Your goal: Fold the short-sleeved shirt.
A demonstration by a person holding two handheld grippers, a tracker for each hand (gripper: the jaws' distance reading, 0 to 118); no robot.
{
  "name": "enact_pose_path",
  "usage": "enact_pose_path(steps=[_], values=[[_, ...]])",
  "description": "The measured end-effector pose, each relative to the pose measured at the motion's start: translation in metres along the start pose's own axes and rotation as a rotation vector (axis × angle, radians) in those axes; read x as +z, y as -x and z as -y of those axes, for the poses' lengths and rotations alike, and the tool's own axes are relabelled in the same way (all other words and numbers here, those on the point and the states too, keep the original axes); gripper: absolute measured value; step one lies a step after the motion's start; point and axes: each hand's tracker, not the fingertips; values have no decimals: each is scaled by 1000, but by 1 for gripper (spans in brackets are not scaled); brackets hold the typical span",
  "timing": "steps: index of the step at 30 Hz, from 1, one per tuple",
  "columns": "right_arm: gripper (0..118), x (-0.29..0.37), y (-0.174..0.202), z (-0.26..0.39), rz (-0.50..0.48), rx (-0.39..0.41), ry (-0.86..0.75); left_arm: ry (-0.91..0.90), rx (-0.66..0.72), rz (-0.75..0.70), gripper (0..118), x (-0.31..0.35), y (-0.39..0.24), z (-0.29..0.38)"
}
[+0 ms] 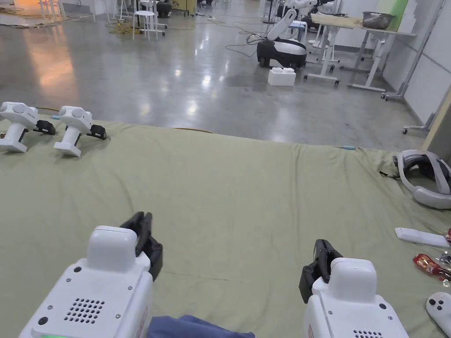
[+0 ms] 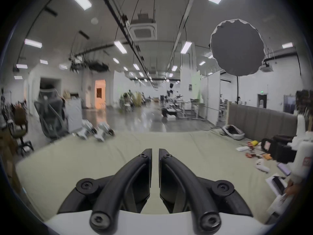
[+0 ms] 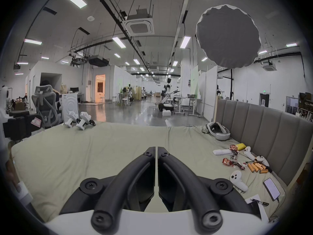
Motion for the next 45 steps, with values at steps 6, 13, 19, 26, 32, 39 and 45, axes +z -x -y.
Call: enact_pose_path(steps=[6,13,19,26,32,39,45], values=[[4,-4,1,-8,36,-26,-32,6,-26,-62,12,2,18,8],[4,7,11,5,-32,-54,94,50,50,-70,12,4,36,15],[4,19,53,68,-228,-63,323,137,74,-56,12,9,52,30],[4,4,85,144,-222,-50,510,271,132,-37,12,26,72,58],[4,-7,77,181,-148,-87,607,478,286,77,13,25,90,80],[4,-5,76,179,-170,-49,587,701,509,254,71,-5,110,111],[4,-6,74,180,-171,-83,595,849,641,535,74,-42,117,146]])
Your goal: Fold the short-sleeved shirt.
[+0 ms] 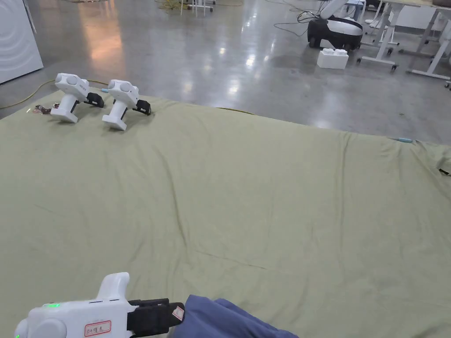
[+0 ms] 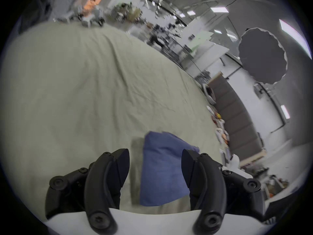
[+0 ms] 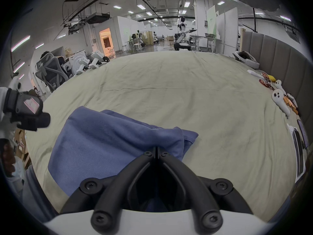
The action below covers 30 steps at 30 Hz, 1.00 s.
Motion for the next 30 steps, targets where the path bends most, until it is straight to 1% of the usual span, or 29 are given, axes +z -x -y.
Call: enact_pose_path(steps=[1,2,3,4,6,9,10,14,16,18,19,21,22,23,25,28,30], values=[[4,0,0,-1,-1,-3,2,41,24,3,74,-8,7,-2],[4,-1,-1,0,-3,-6,3,69,62,51,74,-15,16,-2],[4,-1,-1,0,-4,-9,5,108,90,65,74,-24,30,-3],[4,-1,-1,0,-5,-11,6,131,119,41,74,-33,39,-4],[4,-1,-1,1,-4,-9,8,167,211,65,74,-45,62,-3],[4,0,1,1,5,-2,11,110,360,254,74,-39,73,1],[4,0,1,1,6,-1,11,129,392,276,74,-42,76,0],[4,0,2,1,9,5,14,172,400,344,72,-52,69,6],[4,0,2,0,10,8,14,192,427,382,72,-54,60,7],[4,-1,2,1,12,8,16,199,417,384,70,-63,47,10],[4,-1,2,1,14,8,16,211,393,388,65,-64,39,9],[4,-1,3,1,19,12,17,244,345,369,32,-69,25,13],[4,0,5,0,24,17,17,251,317,311,31,-71,19,16],[4,0,5,0,29,21,20,239,324,279,29,-69,19,18],[4,1,6,0,28,20,16,209,366,343,27,-58,22,22],[4,5,9,-5,24,21,14,192,305,313,26,-53,16,15],[4,8,11,-11,21,26,-3,194,316,335,25,-41,14,7]])
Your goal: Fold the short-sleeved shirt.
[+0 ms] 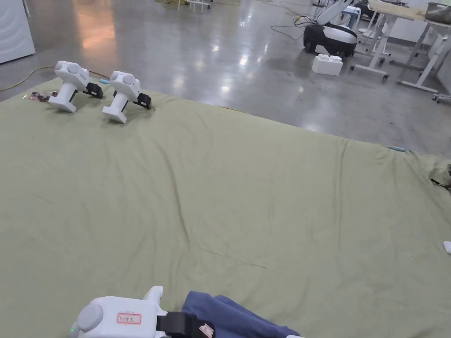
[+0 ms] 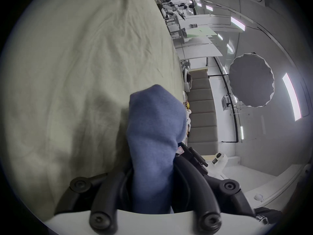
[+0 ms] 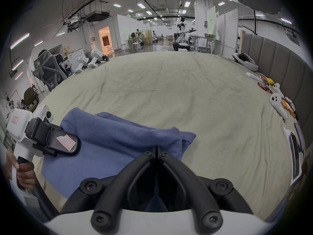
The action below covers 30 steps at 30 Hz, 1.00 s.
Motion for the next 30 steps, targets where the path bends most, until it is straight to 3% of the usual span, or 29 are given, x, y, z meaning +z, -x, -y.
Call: enact_pose_path(steps=[5,10,20,26,30], values=[[4,9,0,-31,14,22,-71,-64,-28,-10,25,62,18,-38],[4,17,-6,-68,44,65,-168,-188,-28,-85,25,168,11,-61],[4,28,-34,-125,112,94,-289,-347,29,-443,25,355,10,-106],[4,35,-53,-135,151,68,-306,-332,87,-686,25,393,18,-125],[4,37,-62,-134,170,53,-299,-325,193,-848,25,377,25,-123]])
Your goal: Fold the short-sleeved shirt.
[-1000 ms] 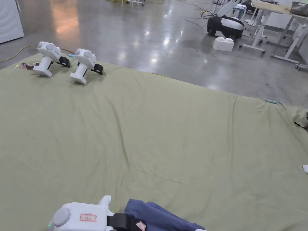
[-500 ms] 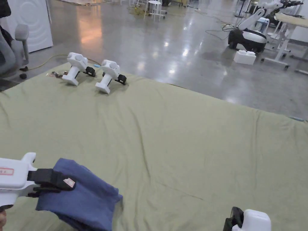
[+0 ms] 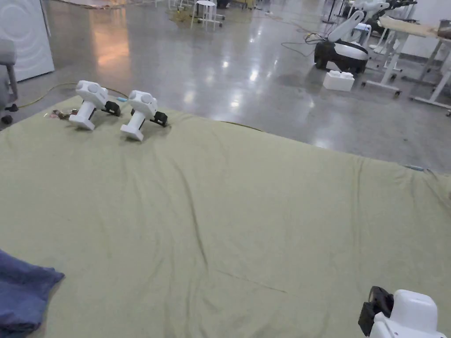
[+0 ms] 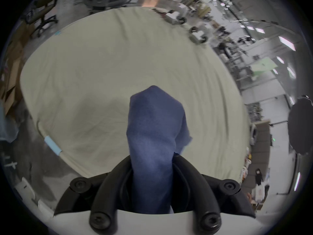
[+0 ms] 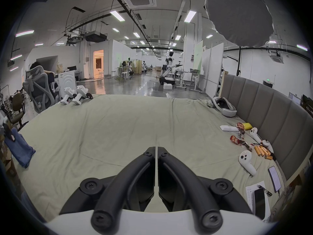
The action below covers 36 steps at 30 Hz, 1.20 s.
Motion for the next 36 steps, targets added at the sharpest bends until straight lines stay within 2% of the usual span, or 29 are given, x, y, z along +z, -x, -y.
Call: enact_pose_path(steps=[1,2,4,5,9,13,15,18,25,28,32,36], values=[[4,0,-1,1,5,0,2,-2,-1,-16,26,-5,-2,3],[4,-1,-3,3,8,0,4,1,-13,-51,38,-10,-6,7],[4,-2,-5,5,9,-1,14,-3,-98,-143,70,-15,-6,7],[4,-2,-6,5,8,-2,19,-5,-135,-172,71,-13,-11,9],[4,-2,-8,7,-2,2,35,-60,-174,-332,71,8,-23,16],[4,-3,-7,10,-14,4,46,-268,-269,-427,71,33,-26,8],[5,-3,-6,11,-17,8,44,-342,-280,-391,71,42,-36,17],[5,-3,-5,12,-22,9,43,-419,-251,-250,71,59,-58,35],[4,1,-2,5,-27,1,14,-636,-389,26,71,41,-158,137],[4,4,2,-3,-30,-25,-14,-782,-506,38,71,12,-208,182],[5,9,9,-17,-27,-36,-72,-865,-551,120,71,-20,-276,226],[5,15,13,-30,-23,-41,-133,-924,-630,124,71,-47,-325,249]])
